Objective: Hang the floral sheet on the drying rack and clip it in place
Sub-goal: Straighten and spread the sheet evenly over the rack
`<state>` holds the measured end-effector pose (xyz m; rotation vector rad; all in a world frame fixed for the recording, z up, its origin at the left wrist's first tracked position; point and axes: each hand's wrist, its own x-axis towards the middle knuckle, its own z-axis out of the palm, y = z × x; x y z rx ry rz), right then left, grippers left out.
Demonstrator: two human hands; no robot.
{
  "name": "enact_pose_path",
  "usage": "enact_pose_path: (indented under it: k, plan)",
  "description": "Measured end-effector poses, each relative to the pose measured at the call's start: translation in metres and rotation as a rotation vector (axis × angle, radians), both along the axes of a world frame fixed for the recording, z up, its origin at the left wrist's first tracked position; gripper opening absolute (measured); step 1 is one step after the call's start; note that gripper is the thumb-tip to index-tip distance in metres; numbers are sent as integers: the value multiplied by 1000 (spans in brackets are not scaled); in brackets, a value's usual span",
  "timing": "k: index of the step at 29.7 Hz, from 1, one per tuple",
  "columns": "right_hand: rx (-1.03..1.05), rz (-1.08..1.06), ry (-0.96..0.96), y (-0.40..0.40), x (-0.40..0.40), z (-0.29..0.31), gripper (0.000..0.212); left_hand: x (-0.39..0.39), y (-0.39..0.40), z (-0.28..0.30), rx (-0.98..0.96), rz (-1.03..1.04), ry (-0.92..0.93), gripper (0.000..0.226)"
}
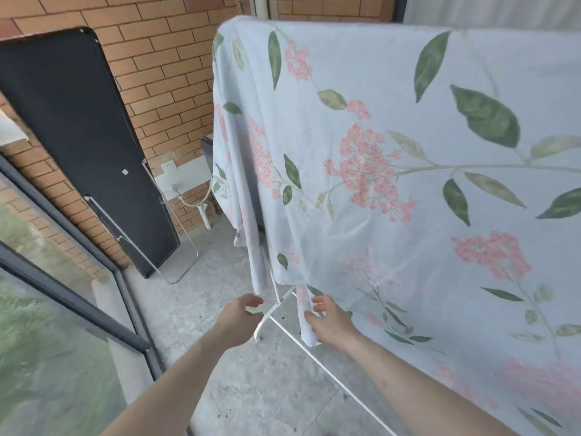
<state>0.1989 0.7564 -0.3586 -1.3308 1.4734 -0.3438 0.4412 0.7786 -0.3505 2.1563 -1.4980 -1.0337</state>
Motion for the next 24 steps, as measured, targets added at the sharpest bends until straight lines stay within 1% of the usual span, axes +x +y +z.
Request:
enact_pose_path:
  k: [6,9,12,15,17,19,20,22,24]
  plan:
    - [36,-93,-22,-48,24,-14,44,22,-59,-13,54,-56,43,39]
    - [56,-147,-2,-62,29,-33,43,31,-93,-21,68,-64,79,40]
    - [89,-222,-15,-61,36,-43,37,38,-122,-31,98,-82,125,40]
    - [156,-364,-36,-63,56,-53,35,51,-160,-43,171,-71,213,45]
    - [194,-445,-87,-61,65,-53,37,55,-178,-51,219,-57,270,49]
    - [220,-539,-128,-72,80,-63,42,63,-202,-59,258,-35,330,52]
    - [249,-611,-151,-78,92,-74,46,70,-214,-68,311,-32,355,54]
    - [294,-742,-211,-80,98,-79,52,70,-221,-78,377,31,413,63]
    - [334,-829,-246,-77,102,-81,54,69,-223,-85,427,85,478,75]
